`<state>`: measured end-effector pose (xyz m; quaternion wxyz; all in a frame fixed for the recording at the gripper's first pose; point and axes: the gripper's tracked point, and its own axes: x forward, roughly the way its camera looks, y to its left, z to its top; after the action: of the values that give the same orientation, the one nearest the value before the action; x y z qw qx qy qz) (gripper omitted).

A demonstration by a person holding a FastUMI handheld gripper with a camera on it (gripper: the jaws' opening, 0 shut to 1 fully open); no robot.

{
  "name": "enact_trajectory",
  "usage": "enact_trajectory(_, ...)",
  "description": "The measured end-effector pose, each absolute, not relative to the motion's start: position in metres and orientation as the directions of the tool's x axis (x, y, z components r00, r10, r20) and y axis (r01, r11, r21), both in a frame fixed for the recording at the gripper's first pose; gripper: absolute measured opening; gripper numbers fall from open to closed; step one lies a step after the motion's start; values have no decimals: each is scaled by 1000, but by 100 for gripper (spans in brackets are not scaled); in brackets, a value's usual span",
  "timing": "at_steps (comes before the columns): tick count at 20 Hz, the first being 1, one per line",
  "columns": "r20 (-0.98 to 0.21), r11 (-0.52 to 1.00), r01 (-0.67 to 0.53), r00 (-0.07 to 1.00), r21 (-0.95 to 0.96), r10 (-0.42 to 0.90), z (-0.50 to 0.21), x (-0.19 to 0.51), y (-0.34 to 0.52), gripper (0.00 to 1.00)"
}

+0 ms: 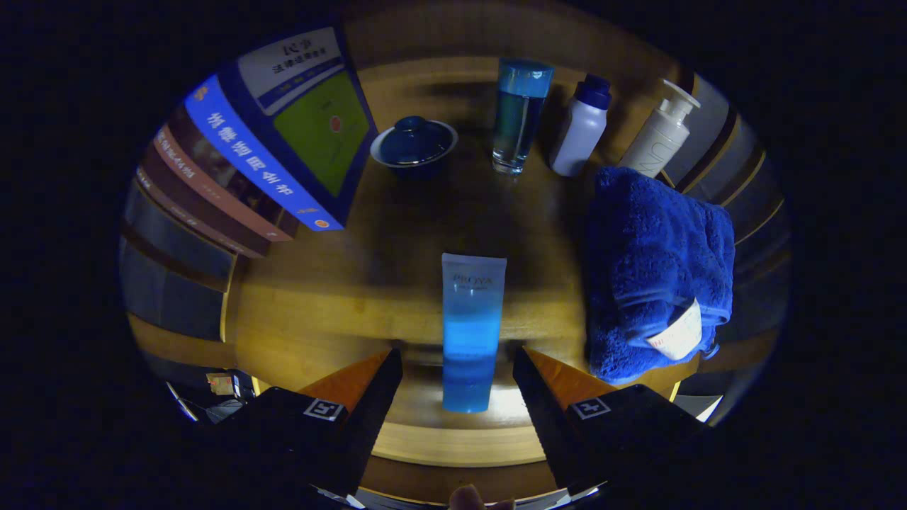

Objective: Pull open the drawer, take out the items inside it, and place them on the countertop above the cabinet.

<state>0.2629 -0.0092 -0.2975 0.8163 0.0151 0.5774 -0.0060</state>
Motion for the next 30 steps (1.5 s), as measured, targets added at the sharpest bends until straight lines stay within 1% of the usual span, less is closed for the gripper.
enact_trajectory(4,-896,998,-28,441,49,56,-259,244,9,99)
enact_trajectory(9,-781,988,-146,611,52,131,-204,201,31,100)
enact_trajectory(13,-641,982,-188,751,28,162,-164,161,36,100)
enact_trajectory(17,-457,989,-149,881,-23,122,-135,121,17,100)
enact_trajectory(23,-281,993,-93,957,-77,68,-154,51,-3,100)
enact_trajectory(30,-184,997,-52,982,-55,41,-213,-20,9,100)
